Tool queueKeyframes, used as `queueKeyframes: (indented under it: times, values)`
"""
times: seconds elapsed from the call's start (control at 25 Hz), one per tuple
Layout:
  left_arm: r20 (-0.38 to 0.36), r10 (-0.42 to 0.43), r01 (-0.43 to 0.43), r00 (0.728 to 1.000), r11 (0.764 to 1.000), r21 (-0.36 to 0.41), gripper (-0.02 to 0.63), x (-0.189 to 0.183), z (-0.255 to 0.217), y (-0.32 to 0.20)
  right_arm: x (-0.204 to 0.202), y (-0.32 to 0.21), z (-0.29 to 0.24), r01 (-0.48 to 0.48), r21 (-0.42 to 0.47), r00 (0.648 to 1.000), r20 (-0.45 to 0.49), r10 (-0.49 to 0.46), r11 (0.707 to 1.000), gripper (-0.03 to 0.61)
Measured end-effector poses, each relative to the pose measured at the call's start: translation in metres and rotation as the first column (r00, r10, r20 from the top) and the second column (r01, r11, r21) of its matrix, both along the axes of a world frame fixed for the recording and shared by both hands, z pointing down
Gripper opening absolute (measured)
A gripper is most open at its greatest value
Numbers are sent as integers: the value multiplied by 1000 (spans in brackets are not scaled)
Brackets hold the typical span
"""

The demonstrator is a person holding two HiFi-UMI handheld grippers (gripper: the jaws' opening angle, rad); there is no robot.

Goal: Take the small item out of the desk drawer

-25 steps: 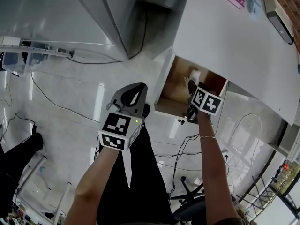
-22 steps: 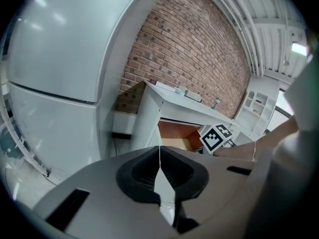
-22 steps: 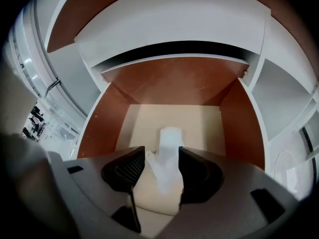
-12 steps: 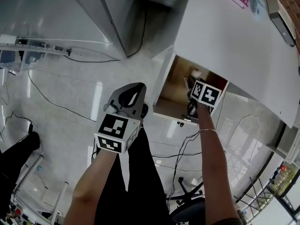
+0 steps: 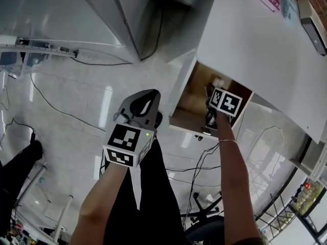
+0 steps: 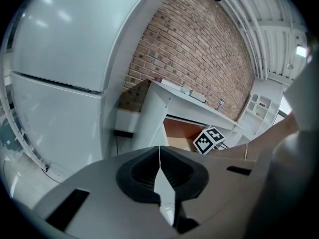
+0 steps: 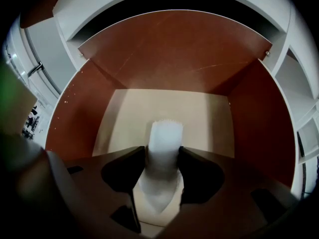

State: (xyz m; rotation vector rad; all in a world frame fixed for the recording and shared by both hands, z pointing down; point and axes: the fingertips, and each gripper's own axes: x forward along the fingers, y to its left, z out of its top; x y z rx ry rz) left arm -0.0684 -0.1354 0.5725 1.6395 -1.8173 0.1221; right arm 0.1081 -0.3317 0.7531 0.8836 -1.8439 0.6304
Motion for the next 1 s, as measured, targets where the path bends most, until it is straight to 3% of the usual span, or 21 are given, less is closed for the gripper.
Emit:
queueKeyframes:
  times: [0.68,1.0]
  values:
    - [0,19,-19,1000,1000,-4,23,-3,1,-10,2,0,5,-10,20,999,-50,11,1000,184]
    - [7,34,-34,999,999,-3,23,-2,-6,-11,-7,10,-12,-9,34,1000,15,9,999,181]
